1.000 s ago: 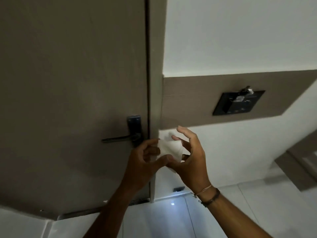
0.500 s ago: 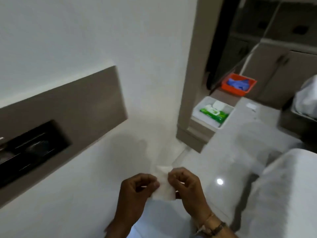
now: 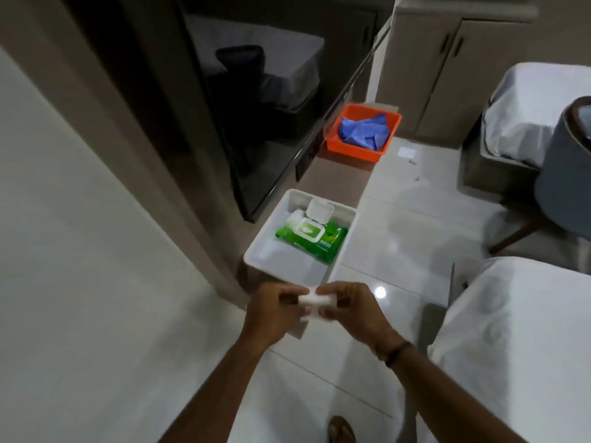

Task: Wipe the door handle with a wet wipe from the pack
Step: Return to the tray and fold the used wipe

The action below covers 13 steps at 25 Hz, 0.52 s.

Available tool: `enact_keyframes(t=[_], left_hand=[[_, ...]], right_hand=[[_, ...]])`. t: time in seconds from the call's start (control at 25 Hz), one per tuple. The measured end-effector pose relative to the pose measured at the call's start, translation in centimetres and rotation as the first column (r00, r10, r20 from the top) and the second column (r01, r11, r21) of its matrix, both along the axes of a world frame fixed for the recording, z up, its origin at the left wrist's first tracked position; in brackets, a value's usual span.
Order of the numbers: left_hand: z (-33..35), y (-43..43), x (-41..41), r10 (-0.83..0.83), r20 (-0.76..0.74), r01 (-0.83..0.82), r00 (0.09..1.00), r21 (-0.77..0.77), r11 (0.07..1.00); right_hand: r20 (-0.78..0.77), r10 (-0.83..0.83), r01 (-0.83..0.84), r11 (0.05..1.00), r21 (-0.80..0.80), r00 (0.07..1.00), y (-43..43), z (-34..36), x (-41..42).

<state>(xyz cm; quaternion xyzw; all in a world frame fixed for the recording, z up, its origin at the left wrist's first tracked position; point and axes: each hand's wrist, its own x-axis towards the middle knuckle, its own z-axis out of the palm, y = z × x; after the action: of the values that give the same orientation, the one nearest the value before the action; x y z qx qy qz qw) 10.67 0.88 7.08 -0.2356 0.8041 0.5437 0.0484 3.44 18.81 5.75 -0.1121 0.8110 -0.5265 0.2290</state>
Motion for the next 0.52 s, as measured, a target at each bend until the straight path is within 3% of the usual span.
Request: enact_keyframes(t=[0.08,0.16,0.4,0.52], left_hand=[[-2.3,-0.9,-6.1,-0.05,0.001,0.05,0.999,-0.148,0.988],[-4.3,-2.4,-11.4,-0.04,0.039,0.047,0.998,-0.179,0.983],[-8.8,-6.3,-22.0,0.148,0.234,-0.178,0.961,0.113,0.978],[-10.2,-6.6,-24.7,0.151,0.299,-0.228,0.942,0.242,0.943]], right_hand=[[-0.136,-0.019,0.041,0.985,0.165,0.991,-1.5,-2.0,-5.7],[-0.178,-0.054,0.095,0.969,0.229,0.982,-3.1,-3.9,-10.6],[0.024,-0.15,0.135,0.943,0.305,0.988,-7.7,-8.2,-20.7],[0.022,-0.196,0.178,0.931,0.32,0.98,-9.3,-9.4,-23.1]])
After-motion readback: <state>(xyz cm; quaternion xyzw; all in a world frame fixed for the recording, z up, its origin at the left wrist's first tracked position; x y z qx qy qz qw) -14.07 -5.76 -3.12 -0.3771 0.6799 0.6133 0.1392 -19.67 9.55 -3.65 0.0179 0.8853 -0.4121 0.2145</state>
